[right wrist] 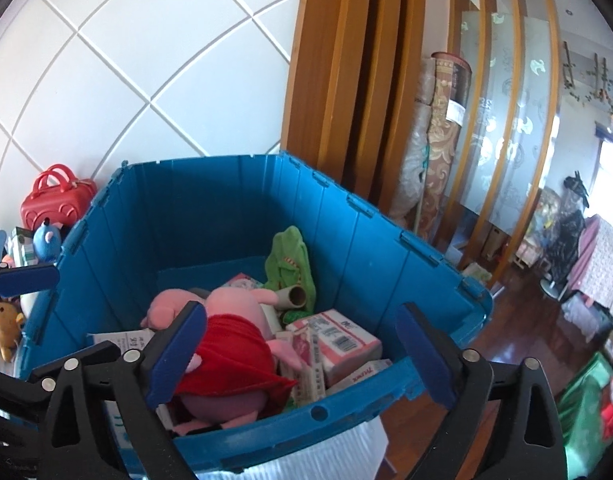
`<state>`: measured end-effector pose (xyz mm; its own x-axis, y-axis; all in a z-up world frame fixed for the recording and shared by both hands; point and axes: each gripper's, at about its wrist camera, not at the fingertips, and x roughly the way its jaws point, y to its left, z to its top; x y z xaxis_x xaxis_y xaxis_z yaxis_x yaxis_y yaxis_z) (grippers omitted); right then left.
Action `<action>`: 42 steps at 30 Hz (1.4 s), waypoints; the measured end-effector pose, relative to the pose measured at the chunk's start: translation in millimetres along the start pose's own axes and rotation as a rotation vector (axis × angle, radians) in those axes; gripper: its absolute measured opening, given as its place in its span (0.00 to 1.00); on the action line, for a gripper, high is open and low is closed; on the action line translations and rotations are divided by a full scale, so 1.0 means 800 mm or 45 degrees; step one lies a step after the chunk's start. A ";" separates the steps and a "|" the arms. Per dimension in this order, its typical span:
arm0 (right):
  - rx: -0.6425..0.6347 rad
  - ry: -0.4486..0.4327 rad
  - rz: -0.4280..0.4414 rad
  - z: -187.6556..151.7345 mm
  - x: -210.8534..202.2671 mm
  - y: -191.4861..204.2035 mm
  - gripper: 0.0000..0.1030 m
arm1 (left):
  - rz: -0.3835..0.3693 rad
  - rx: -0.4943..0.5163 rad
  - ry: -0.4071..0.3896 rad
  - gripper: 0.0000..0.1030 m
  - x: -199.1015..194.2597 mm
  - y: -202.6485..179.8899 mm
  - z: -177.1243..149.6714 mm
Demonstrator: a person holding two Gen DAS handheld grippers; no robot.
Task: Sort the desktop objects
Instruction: 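Withdraw both open grippers from the bin back to the table pile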
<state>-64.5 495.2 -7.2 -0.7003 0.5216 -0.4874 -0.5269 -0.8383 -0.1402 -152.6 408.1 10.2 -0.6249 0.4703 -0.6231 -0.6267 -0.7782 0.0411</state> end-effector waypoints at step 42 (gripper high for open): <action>-0.390 0.193 0.690 -0.019 -0.043 0.495 1.00 | 0.806 -0.841 0.346 0.85 -0.219 0.500 -0.406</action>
<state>-241.8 142.7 -58.6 -0.7411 0.0016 -0.6714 0.0603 -0.9958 -0.0689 -142.7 -121.0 -117.9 -0.5764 -0.1670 -0.7999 0.2326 -0.9719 0.0353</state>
